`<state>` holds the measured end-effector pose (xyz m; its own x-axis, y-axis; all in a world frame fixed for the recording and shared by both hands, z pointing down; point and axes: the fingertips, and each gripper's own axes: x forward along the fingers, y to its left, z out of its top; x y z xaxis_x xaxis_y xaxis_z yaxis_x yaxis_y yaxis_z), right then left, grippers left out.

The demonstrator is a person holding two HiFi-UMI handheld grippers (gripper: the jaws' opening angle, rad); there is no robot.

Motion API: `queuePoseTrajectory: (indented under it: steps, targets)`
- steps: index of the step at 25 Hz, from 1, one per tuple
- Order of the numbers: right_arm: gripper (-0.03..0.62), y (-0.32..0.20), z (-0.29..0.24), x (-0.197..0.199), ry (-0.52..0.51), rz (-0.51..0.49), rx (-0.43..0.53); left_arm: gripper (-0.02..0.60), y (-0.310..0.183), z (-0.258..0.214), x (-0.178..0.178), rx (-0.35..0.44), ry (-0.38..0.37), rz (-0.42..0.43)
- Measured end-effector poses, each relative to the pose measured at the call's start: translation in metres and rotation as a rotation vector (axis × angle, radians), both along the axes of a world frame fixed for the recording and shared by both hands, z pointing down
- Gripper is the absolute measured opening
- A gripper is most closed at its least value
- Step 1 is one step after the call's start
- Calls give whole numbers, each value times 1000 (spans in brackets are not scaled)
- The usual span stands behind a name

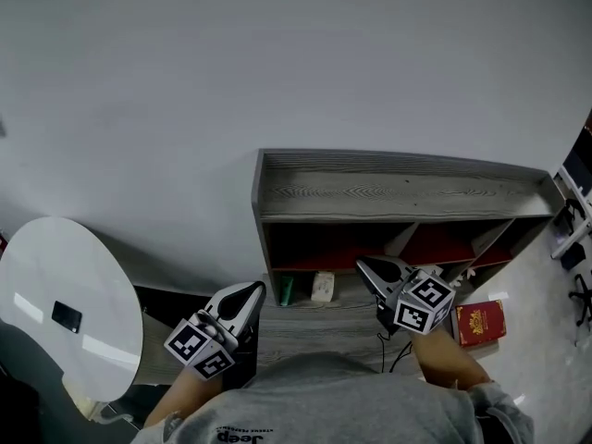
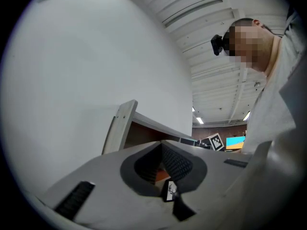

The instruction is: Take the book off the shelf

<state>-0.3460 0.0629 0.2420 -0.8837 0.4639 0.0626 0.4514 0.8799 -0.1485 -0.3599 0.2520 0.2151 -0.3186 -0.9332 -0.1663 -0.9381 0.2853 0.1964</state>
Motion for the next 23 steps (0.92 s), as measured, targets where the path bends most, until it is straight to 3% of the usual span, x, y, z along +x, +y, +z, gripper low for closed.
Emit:
queuePoseTrajectory:
  steps: [23]
  targets:
    - [-2, -1, 7, 3, 9, -9, 7, 12, -10, 4, -1, 23, 36, 34]
